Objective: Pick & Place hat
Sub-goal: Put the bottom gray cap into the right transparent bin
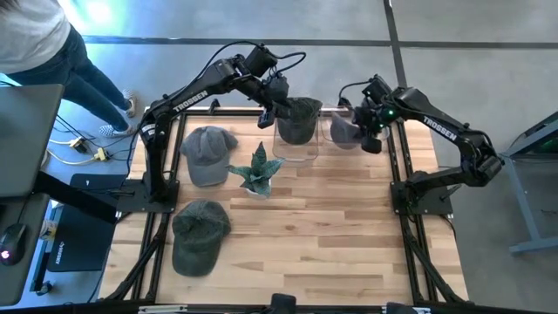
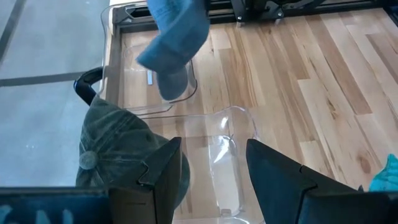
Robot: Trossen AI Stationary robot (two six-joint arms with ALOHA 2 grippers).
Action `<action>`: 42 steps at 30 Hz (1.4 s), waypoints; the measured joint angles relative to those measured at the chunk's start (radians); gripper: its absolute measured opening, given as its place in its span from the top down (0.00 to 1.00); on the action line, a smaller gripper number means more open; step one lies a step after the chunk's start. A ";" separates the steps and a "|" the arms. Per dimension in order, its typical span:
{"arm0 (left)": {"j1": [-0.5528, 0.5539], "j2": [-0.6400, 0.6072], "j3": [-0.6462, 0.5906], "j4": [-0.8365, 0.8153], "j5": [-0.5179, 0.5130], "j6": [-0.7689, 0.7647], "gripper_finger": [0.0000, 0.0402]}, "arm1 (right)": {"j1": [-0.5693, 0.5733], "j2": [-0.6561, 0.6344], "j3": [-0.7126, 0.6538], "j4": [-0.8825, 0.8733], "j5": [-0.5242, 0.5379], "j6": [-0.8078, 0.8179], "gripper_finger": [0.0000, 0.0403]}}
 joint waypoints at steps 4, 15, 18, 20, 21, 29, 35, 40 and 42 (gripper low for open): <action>0.000 0.000 0.000 -0.005 0.000 0.000 0.57 | -0.002 0.000 0.000 0.049 0.037 0.003 0.88; 0.000 0.000 0.000 -0.025 0.000 0.019 0.57 | -0.002 0.000 0.000 0.198 0.271 -0.029 0.58; 0.000 0.000 -0.015 -0.016 0.001 0.027 0.57 | -0.002 0.000 0.000 0.270 0.324 -0.048 0.55; 0.000 0.000 -0.033 -0.017 0.001 0.027 0.57 | -0.002 0.000 0.000 0.305 0.353 -0.067 0.55; 0.000 0.000 -0.043 -0.017 0.001 0.027 0.57 | -0.003 0.000 0.000 0.324 0.365 -0.073 0.55; -0.004 0.001 -0.112 0.025 -0.001 0.036 0.57 | -0.037 0.000 0.000 0.408 0.387 -0.076 0.55; -0.013 0.001 -0.105 0.110 -0.046 0.030 0.57 | -0.034 0.000 0.000 0.476 0.440 0.040 0.55; -0.026 -0.044 -0.094 0.162 -0.113 0.022 0.57 | -0.025 0.000 -0.027 0.467 0.301 0.049 0.56; -0.034 -0.063 -0.096 0.151 -0.169 0.024 0.57 | -0.030 0.000 -0.034 0.466 0.313 0.044 0.56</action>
